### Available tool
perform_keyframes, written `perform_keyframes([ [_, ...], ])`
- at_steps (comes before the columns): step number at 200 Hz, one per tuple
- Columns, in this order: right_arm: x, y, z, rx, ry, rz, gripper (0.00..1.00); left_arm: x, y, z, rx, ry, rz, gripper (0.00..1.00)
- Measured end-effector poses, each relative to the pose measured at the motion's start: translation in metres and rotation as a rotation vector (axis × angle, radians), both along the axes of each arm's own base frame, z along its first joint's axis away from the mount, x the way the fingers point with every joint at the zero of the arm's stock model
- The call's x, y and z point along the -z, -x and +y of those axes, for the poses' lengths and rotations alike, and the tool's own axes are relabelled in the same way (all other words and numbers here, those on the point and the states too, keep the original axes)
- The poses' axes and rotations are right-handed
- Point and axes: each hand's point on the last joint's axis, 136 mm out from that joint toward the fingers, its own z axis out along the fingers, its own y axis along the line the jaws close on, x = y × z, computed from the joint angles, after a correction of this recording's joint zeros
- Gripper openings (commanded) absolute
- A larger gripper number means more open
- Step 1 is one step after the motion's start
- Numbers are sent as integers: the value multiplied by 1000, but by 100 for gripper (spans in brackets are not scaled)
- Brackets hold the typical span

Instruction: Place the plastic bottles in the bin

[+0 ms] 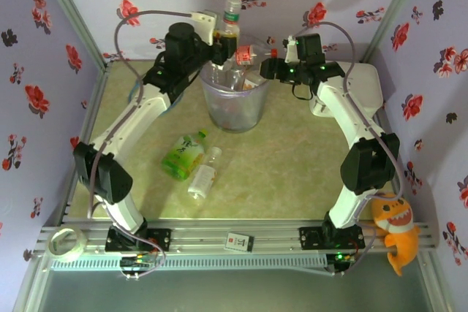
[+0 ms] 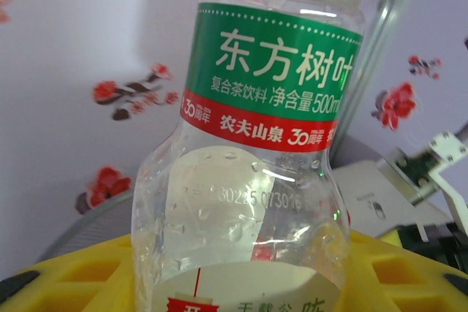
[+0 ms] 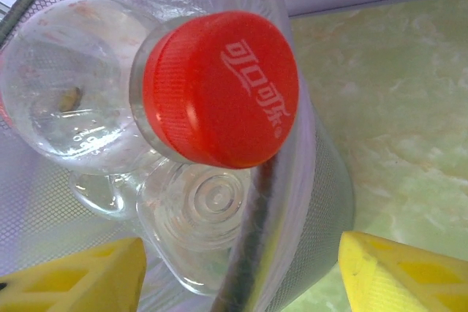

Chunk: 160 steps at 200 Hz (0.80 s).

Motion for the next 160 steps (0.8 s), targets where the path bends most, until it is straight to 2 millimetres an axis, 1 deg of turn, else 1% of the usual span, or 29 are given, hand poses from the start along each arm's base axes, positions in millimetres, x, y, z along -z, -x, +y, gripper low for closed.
perform_keyframes([
  [6, 0, 0, 0, 0, 0, 0, 71, 4, -1, -6, 16, -11, 3, 48],
  [20, 1, 0, 0, -1, 0, 1, 71, 9, 0, -12, 36, -30, 3, 48],
  [52, 2, 0, 0, -1, 0, 3, 71, 14, 1, -12, 47, -67, -6, 49],
  [65, 2, 0, 0, -1, 0, 4, 71, 19, 1, -12, 50, -82, -4, 50],
  [83, 2, 0, 1, -3, -1, 4, 71, 33, 1, -12, 54, -115, 6, 50],
  [106, 2, 0, 1, -3, -1, 5, 71, 56, 1, -11, 57, -150, 42, 50],
  [136, 3, -1, 1, -4, -1, 6, 71, 75, 1, -8, 54, -170, 76, 50],
  [160, 3, -1, 1, -4, -1, 6, 71, 95, 0, -3, 47, -190, 113, 50],
])
